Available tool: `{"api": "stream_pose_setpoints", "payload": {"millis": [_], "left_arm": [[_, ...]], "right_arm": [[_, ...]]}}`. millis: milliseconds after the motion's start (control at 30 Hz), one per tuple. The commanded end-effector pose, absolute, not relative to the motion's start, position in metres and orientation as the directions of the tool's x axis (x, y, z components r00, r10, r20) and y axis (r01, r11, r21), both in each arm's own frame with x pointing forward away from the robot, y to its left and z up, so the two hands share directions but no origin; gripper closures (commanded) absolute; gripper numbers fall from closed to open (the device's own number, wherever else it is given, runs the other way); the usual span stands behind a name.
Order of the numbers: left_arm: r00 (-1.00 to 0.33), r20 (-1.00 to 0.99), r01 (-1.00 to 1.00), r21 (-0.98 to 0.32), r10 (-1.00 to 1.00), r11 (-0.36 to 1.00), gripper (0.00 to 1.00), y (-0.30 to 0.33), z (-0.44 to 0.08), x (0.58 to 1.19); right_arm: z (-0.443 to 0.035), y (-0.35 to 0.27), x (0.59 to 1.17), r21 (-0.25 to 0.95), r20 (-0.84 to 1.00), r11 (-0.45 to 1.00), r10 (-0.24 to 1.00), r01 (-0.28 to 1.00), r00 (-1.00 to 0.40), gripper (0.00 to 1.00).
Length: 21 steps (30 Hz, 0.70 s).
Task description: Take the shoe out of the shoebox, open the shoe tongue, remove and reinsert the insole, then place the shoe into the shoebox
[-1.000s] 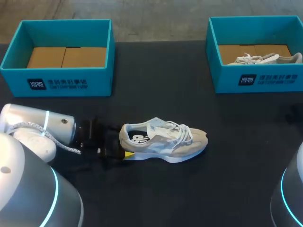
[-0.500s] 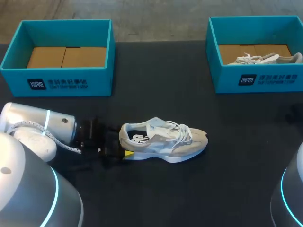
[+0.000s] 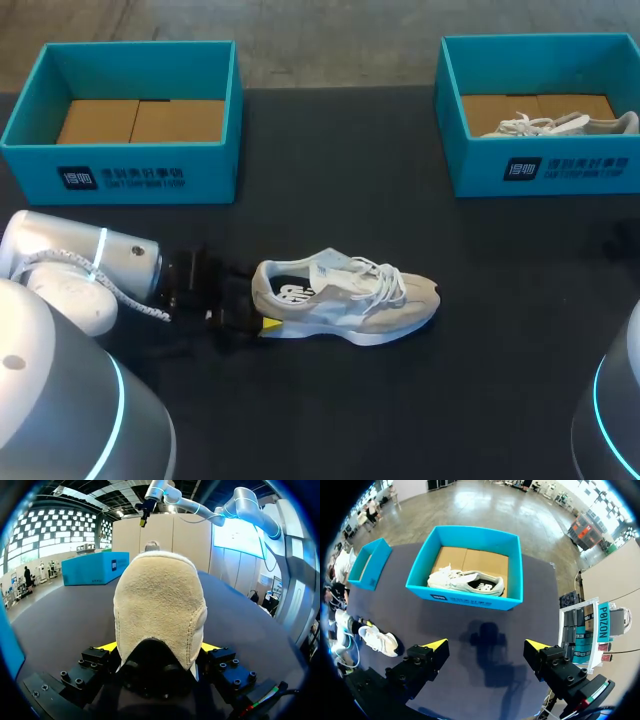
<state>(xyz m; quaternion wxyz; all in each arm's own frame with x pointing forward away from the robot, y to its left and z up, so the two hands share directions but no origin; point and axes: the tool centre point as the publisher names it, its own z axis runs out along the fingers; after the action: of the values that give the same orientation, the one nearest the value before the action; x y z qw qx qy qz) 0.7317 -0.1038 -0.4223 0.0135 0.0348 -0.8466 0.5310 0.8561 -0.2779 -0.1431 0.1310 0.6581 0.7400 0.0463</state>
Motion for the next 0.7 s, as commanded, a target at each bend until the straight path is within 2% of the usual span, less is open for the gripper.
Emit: {"api": "stream_pose_setpoints", "payload": {"millis": [33,300,700], "left_arm": [[-0.997,0.061,-0.074,-0.897,-0.044,0.436,1.00,-0.104,-0.425,0.733],[-0.997,0.061,-0.074,-0.897,-0.044,0.436,1.00,-0.104,-0.425,0.733],[-0.997,0.061,-0.074,-0.897,-0.044,0.436,1.00,-0.104,-0.425,0.733]], "right_arm": [[-0.143,-0.278,0.856,0.241,-0.134,0.129,0.986,0.962,-0.098,0.00],[-0.143,-0.278,0.856,0.241,-0.134,0.129,0.986,0.962,-0.098,0.00],[-0.141,-0.218,0.830,0.230,-0.122,-0.002,0.992,0.973,0.031,0.00]]}}
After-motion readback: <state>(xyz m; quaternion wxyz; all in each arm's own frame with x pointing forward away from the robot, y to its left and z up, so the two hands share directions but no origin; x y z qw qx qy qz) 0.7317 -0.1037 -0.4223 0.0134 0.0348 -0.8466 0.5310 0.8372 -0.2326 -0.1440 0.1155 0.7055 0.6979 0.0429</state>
